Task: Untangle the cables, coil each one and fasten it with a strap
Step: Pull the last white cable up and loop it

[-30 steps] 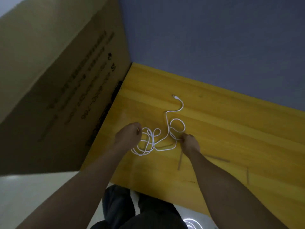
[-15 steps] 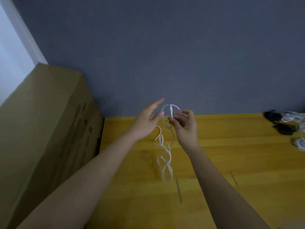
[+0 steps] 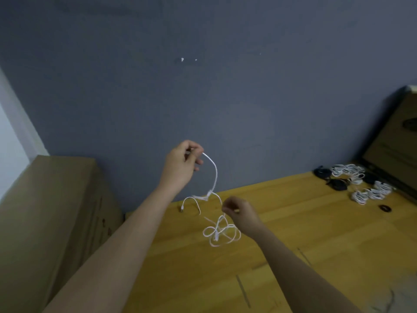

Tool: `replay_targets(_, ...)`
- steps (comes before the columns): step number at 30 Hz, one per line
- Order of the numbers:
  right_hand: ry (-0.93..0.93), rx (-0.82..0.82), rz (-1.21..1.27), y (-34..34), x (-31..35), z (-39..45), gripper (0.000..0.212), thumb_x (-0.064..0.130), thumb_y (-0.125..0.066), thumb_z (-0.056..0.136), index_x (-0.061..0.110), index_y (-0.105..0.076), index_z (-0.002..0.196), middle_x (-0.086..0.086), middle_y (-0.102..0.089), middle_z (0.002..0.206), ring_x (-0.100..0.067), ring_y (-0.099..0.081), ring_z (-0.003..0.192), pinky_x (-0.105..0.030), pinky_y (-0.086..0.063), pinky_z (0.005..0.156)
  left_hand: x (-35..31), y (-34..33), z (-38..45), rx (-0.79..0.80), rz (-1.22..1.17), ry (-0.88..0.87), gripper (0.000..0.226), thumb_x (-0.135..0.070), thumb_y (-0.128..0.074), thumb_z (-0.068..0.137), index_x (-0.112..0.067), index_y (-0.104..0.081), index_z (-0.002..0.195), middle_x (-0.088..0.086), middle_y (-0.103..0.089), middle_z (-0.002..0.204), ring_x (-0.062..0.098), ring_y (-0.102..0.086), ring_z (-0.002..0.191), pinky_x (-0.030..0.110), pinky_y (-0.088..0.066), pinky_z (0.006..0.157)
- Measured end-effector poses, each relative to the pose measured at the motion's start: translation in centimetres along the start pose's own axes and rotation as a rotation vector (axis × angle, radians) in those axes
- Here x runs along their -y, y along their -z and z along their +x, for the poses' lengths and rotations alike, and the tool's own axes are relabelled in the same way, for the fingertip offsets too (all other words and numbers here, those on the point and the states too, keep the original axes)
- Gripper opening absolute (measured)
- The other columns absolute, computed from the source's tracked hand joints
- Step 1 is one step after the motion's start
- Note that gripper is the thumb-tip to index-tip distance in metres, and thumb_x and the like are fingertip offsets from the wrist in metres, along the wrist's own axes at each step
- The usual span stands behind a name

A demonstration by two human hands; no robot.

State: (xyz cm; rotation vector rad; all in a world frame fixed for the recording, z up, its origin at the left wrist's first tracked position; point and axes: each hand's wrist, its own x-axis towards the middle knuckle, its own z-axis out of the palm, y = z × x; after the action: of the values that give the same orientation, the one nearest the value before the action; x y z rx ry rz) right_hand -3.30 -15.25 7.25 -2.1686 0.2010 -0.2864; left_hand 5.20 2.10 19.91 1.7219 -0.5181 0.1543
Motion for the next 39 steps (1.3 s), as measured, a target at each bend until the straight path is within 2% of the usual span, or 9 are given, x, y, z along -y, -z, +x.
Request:
replay_targets(3,-0.049,-0.12,0.103,-0.8,0.0,-2.1,0.021,0.007,-0.062,0.09,0.02,-0.053,0.103,0.005,-0.058,0.103,-0.012,-0.057,0.095,-0.029,-0.045,0.083,-0.7,0.8,-0.8,0.062,-0.073,0.025,0.019,-0.01,-0.054,0.096,-0.019,-0.057,0.081,-0.002,-0.062,0.08,0.001,-0.065,0.06,0.019,-0.055,0.056)
replay_targets(7,0.028,-0.019,0.302,-1.7,4.1,-2.7,0.037,0.018,-0.064,0.091,0.023,-0.053,0.126,0.012,-0.056,0.126,0.0,-0.049,0.118,-0.014,-0.038,0.095,-0.9,0.4,-2.3,0.12,-0.081,0.034,0.019,-0.007,-0.055,0.096,-0.017,-0.057,0.08,0.003,-0.064,0.076,0.003,-0.066,0.058,0.018,-0.054,0.055)
replay_targets(12,0.098,-0.172,0.396,-2.9,7.0,-3.0,0.011,0.01,-0.057,0.095,0.013,-0.067,0.09,0.001,-0.069,0.085,-0.001,-0.063,0.081,-0.014,-0.046,0.076,-0.5,0.7,-3.5,0.133,-0.052,-0.007,0.016,-0.009,-0.053,0.096,-0.017,-0.055,0.084,0.0,-0.063,0.078,-0.003,-0.064,0.064,0.018,-0.054,0.066)
replay_targets(14,0.067,-0.246,0.417,-2.5,7.2,-3.0,0.015,0.01,-0.057,0.095,0.016,-0.067,0.087,0.005,-0.067,0.075,-0.004,-0.06,0.072,-0.02,-0.046,0.071,-0.5,2.1,-3.6,0.154,0.17,-0.094,0.013,-0.008,-0.05,0.096,-0.016,-0.057,0.089,-0.007,-0.06,0.082,-0.007,-0.059,0.07,0.01,-0.046,0.069)
replay_targets(19,0.143,-0.253,0.063,-1.3,8.0,-2.4,0.016,0.019,-0.058,0.095,0.019,-0.067,0.081,0.011,-0.062,0.067,-0.011,-0.058,0.065,-0.031,-0.042,0.061,-1.2,4.2,-4.2,0.448,0.668,-0.22,0.02,-0.028,-0.04,0.101,-0.02,-0.058,0.103,-0.009,-0.055,0.08,0.014,-0.055,0.077,0.033,-0.042,0.069)
replay_targets(22,0.214,-0.24,-0.074,-0.7,8.8,-2.4,0.023,0.026,-0.056,0.096,0.015,-0.062,0.077,0.002,-0.063,0.068,-0.013,-0.056,0.062,-0.033,-0.041,0.058,-1.9,3.3,-4.7,0.534,0.51,-0.111,0.022,-0.031,-0.039,0.102,-0.017,-0.051,0.09,-0.009,-0.048,0.069,0.007,-0.046,0.059,0.032,-0.039,0.06)
replay_targets(27,0.132,-0.107,0.258,-0.1,8.7,-3.4,0.024,0.006,-0.042,0.1,0.015,-0.064,0.094,0.003,-0.066,0.093,-0.002,-0.06,0.088,-0.014,-0.045,0.081,-2.0,2.9,-5.0,0.413,0.083,0.041,0.023,-0.016,-0.033,0.104,-0.012,-0.044,0.085,0.002,-0.059,0.064,0.006,-0.037,0.039,0.021,-0.035,0.044)
replay_targets(29,0.093,-0.059,0.303,-0.4,8.0,-4.0,0.025,0.001,-0.042,0.099,0.014,-0.062,0.093,-0.002,-0.065,0.095,-0.008,-0.059,0.09,-0.018,-0.044,0.083,-2.0,2.9,-5.1,0.381,0.011,0.072,0.02,-0.014,-0.032,0.105,-0.007,-0.043,0.089,0.006,-0.067,0.073,0.008,-0.036,0.037,0.017,-0.032,0.04)
replay_targets(39,-0.227,-0.303,0.207,-1.1,3.1,-5.3,0.018,0.006,-0.063,0.09,0.014,-0.065,0.074,-0.001,-0.057,0.057,-0.017,-0.054,0.054,-0.043,-0.05,0.065,-1.2,3.8,-3.9,0.056,-0.207,0.114,0.021,-0.019,-0.035,0.104,-0.013,-0.047,0.088,-0.005,-0.073,0.075,0.009,-0.032,0.038,0.017,-0.027,0.037)
